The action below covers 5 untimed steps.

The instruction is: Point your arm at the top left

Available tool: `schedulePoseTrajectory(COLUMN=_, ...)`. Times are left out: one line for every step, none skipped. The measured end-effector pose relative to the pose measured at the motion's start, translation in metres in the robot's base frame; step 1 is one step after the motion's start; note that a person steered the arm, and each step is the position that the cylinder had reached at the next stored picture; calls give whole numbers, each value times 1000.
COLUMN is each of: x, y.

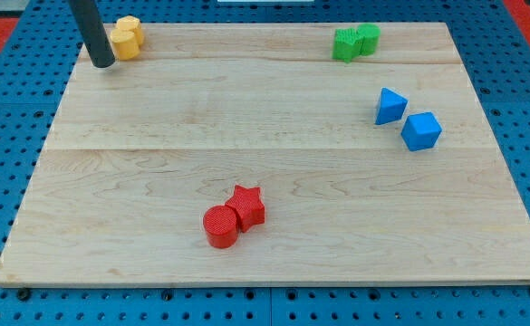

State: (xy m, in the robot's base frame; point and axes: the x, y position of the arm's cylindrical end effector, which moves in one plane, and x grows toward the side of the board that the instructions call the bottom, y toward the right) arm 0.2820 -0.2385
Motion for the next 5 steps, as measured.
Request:
schedulePoseTrajectory(x=0, y=0)
schedulePoseTrajectory(x=-4, y=0)
schedulePoseTrajectory(x=37, y=23)
schedulePoseTrajectory(x=91, y=80)
schedulePoseTrajectory(x=99, y=97)
